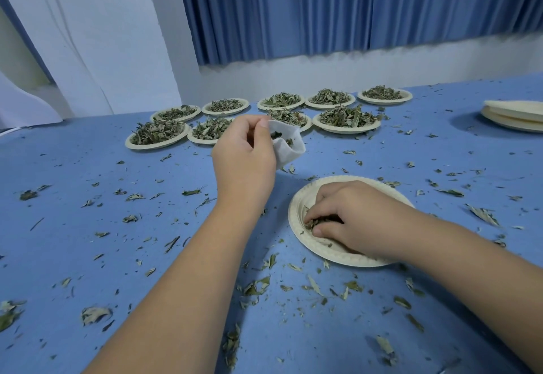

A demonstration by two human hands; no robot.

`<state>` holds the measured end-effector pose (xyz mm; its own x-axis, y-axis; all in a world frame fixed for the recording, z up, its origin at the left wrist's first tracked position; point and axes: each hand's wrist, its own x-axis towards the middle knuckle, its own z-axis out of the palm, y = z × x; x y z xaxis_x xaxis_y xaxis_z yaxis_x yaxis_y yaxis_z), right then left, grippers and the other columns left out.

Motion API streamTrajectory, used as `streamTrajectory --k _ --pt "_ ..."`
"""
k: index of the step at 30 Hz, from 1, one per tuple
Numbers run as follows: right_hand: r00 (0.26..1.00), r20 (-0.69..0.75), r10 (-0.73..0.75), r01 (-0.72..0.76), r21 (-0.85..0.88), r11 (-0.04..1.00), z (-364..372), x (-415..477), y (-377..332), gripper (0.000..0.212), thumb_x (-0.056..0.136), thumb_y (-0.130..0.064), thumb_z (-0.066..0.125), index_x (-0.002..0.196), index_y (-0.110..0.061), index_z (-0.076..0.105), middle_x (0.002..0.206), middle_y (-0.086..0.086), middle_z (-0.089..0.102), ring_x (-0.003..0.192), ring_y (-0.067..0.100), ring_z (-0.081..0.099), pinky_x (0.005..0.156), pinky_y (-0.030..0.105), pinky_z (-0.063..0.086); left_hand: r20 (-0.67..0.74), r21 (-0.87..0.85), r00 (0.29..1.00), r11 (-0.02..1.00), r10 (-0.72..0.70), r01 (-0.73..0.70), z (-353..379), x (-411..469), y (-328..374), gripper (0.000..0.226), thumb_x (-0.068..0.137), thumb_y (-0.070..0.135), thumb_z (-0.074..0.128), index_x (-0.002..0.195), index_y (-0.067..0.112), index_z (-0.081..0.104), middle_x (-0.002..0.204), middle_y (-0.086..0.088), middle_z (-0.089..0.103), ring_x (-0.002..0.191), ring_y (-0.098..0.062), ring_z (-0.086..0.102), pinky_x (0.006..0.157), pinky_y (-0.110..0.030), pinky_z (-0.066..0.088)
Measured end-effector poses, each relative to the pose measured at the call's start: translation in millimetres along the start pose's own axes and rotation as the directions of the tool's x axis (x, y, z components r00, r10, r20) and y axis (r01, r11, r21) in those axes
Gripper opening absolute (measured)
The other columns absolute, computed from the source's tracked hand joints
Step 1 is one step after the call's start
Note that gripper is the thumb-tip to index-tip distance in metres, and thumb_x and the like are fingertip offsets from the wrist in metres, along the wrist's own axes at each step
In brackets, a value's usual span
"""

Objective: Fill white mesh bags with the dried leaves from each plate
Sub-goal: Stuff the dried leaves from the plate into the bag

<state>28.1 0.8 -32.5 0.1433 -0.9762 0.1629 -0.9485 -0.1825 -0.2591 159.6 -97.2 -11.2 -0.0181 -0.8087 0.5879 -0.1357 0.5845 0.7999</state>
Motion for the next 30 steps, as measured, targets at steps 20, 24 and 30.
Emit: streamTrajectory --k 20,24,30 --pt "0.987 -0.131 0.093 -0.053 0.275 0.960 -23 -9 8 0.009 0.083 -0.028 0.071 0.084 -0.037 0.073 0.082 -0.021 0.064 0.081 -0.006 0.056 0.071 0.009 0.041 0.215 0.131 0.972 0.984 0.089 -0.119 10 -11 -6 0.017 0.096 0.020 0.055 0.085 0.028 0.065 0.063 0.017 0.056 0.063 0.004 0.050 0.057 -0.011 0.037" --pt "0.964 -0.226 0.138 -0.031 0.422 0.906 -35 -13 8 0.013 0.080 -0.024 0.074 0.077 -0.037 0.073 0.078 -0.021 0.067 0.069 -0.004 0.058 0.064 0.007 0.042 0.229 0.151 0.966 0.975 0.124 -0.161 11 -12 -4 0.016 0.095 0.018 0.057 0.089 0.022 0.071 0.061 0.018 0.056 0.063 0.005 0.051 0.058 -0.008 0.037" --pt "0.880 -0.384 0.280 -0.023 0.554 0.832 -39 -12 12 0.016 0.080 -0.023 0.074 0.073 -0.037 0.072 0.074 -0.006 0.070 0.071 0.014 0.063 0.068 0.027 0.050 0.289 0.191 0.944 0.957 0.157 -0.217 13 -16 5 0.016 0.095 0.018 0.058 0.088 0.015 0.072 0.058 0.016 0.052 0.060 0.000 0.048 0.056 -0.013 0.036"
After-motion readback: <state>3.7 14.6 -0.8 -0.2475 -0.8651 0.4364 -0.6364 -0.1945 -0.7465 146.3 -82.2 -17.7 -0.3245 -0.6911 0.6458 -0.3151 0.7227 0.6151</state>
